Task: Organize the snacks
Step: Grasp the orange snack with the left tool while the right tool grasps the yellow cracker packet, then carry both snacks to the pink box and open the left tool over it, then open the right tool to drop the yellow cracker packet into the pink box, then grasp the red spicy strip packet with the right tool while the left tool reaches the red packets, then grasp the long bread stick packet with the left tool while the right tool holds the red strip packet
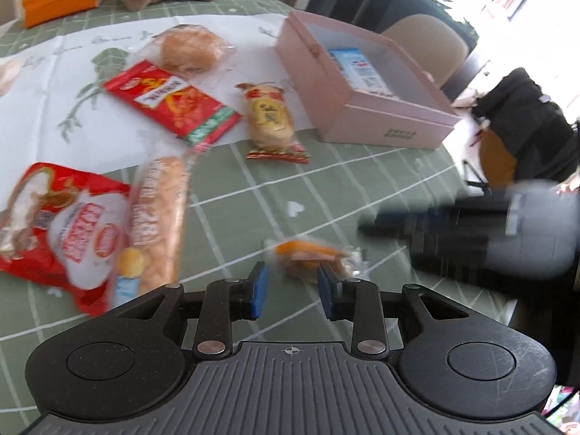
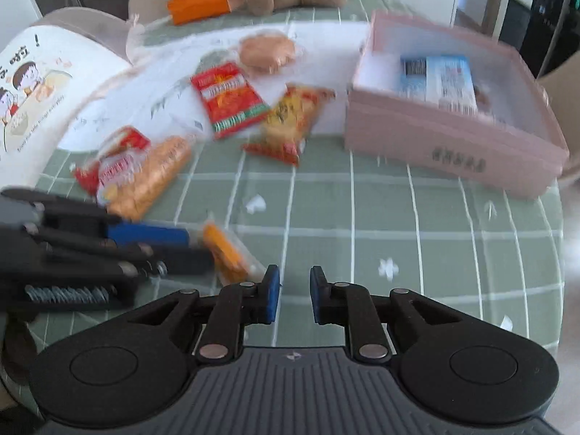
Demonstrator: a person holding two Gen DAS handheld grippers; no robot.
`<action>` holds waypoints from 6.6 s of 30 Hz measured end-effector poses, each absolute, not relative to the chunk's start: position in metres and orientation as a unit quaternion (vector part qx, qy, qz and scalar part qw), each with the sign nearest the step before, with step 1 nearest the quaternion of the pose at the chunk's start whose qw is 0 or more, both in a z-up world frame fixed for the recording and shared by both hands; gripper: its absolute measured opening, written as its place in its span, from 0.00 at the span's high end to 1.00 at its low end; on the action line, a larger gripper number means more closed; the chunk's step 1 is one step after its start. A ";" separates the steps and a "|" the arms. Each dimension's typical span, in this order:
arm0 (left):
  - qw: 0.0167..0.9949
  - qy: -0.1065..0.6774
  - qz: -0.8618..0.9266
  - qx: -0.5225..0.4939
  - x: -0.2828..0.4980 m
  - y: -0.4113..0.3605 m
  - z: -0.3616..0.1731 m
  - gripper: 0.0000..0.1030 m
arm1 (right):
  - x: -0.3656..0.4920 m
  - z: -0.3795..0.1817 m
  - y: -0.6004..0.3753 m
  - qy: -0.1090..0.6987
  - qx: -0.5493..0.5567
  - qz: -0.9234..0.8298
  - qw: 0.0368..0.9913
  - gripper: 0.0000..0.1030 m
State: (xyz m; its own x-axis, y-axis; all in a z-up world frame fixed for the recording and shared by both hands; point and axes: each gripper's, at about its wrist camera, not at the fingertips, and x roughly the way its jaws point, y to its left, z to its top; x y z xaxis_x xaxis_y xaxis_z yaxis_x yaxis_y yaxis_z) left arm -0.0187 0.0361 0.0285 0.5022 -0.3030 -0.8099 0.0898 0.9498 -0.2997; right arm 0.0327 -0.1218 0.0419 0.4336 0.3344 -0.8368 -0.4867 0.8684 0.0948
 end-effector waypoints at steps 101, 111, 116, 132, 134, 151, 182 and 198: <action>0.944 0.284 -0.141 -0.096 0.076 -0.070 0.222 0.73 | 0.031 0.128 -0.289 0.329 -0.020 0.168 0.929 0.67; 0.910 0.365 -0.088 -0.175 0.071 -0.027 0.132 0.73 | 0.059 0.144 -0.300 0.320 0.000 0.171 0.932 0.67; 0.888 0.409 -0.050 -0.202 0.022 -0.003 0.086 0.73 | 0.114 0.182 -0.263 0.297 0.006 0.207 0.932 0.66; 0.888 0.423 0.060 -0.168 -0.059 0.087 0.074 0.73 | 0.138 0.115 -0.111 0.412 -0.058 0.263 0.871 0.45; 0.886 0.427 0.066 -0.167 -0.063 0.101 0.073 0.73 | 0.133 0.107 -0.079 0.419 -0.064 0.284 0.860 0.44; 0.870 0.445 0.038 -0.210 -0.105 0.173 0.051 0.73 | 0.243 0.038 0.063 0.426 -0.137 0.227 0.865 0.40; 0.859 0.460 0.011 -0.227 -0.061 0.119 0.039 0.69 | 0.069 0.071 -0.047 0.419 -0.121 0.303 0.847 0.39; 0.868 0.455 0.011 -0.200 -0.104 0.150 0.047 0.69 | 0.084 0.034 0.010 0.468 -0.142 0.249 0.836 0.53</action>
